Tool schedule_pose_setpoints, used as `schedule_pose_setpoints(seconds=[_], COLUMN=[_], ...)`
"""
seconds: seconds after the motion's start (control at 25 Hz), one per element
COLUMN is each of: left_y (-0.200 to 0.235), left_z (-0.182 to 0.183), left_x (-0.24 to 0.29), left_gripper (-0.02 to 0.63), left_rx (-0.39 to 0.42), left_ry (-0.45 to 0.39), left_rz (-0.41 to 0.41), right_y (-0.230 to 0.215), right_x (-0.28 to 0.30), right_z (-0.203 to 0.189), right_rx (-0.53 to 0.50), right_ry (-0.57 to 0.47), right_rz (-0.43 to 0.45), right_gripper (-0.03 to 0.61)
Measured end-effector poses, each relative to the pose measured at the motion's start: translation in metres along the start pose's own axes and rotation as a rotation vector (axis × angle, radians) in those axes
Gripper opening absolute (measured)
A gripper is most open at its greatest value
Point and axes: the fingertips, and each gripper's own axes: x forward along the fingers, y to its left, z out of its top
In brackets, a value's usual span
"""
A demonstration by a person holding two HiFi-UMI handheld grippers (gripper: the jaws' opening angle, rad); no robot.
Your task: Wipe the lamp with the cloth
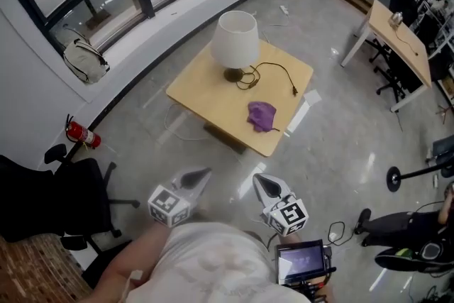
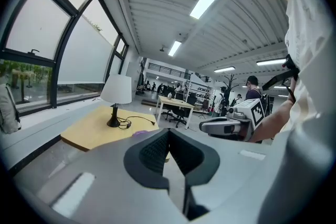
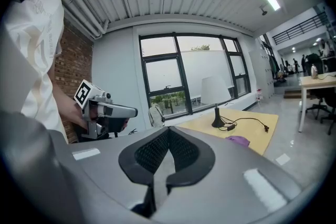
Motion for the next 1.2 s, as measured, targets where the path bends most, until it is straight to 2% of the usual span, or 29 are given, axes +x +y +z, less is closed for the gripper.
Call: schedule_pose_setpoints(seconds=[0.2, 0.4, 0.68, 0.84, 1.04, 1.2], left_y=[0.032, 0.065, 0.091, 0.105, 0.131, 0.142], left_z=[0.022, 0.036, 0.044, 0.047, 0.045, 0.042], left_x=[0.023, 0.030, 0.031, 0.025, 0.018, 0.021], left_gripper=[0.000, 0.000, 0.000, 0.000, 0.000, 0.000], left_rx=[0.015, 0.025, 0.023, 0.005, -0.044, -0.035], left_ry=[-0.008, -0.005, -0.007, -0.017, -0.042, -0.048], left_rz=[-0.074, -0.141, -0.217, -0.213, -0.157, -0.137], right_y=[-0.021, -0.022, -0.017, -0.015, -0.020, -0.032], right_x=[0.031, 0.066, 0.101, 0.114, 0.131, 0.144], right_z=[0.016, 0.025, 0.030, 0.028, 0.031, 0.031], right_rx=[-0.004, 0.001, -0.020, -0.006, -0.031, -0.026], right_ry=[-0.002, 0.002, 0.032, 0.065, 0.110, 0.126], right_rz=[-0.076, -0.135, -0.176, -0.188, -0.184, -0.181], right_gripper=[0.014, 0.014, 0.014, 0.014, 0.014, 0.014])
